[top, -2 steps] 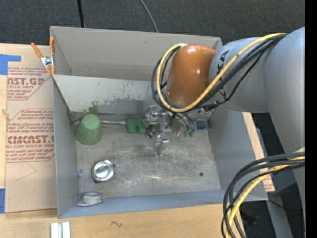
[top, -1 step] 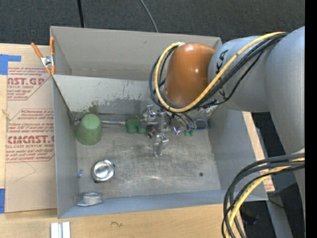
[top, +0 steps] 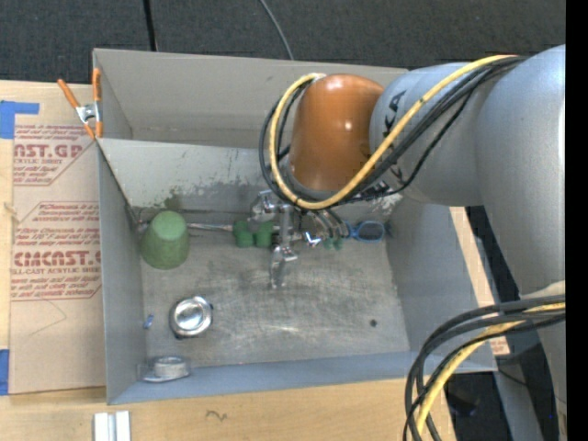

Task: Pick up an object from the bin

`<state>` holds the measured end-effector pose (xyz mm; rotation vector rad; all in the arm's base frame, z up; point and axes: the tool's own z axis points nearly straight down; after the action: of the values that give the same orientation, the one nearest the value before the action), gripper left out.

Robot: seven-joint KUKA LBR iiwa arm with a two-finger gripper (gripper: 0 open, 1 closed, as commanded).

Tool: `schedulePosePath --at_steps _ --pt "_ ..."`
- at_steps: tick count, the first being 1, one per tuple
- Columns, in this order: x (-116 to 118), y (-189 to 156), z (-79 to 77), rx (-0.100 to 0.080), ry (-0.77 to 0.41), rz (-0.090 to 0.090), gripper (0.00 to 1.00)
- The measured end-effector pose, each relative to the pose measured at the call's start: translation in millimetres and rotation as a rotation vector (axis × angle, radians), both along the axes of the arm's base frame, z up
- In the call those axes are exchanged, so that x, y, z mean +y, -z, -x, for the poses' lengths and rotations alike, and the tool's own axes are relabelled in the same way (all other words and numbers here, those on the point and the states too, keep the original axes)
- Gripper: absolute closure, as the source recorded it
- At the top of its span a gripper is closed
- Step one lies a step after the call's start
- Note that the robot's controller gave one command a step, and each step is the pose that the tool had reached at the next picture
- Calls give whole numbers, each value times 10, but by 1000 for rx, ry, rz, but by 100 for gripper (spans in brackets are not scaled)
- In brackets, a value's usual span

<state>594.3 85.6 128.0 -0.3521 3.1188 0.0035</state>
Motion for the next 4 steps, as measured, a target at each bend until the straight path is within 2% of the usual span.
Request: schedulePosePath --at_steps 1,2,3,4 --pt "698 57 91 1 -46 -2 0" --pt "800 554 845 -6 -363 1 0" --pt "815 565 670 6 -483 1 0" --pt "1328 546 1018 1 -861 0 0"
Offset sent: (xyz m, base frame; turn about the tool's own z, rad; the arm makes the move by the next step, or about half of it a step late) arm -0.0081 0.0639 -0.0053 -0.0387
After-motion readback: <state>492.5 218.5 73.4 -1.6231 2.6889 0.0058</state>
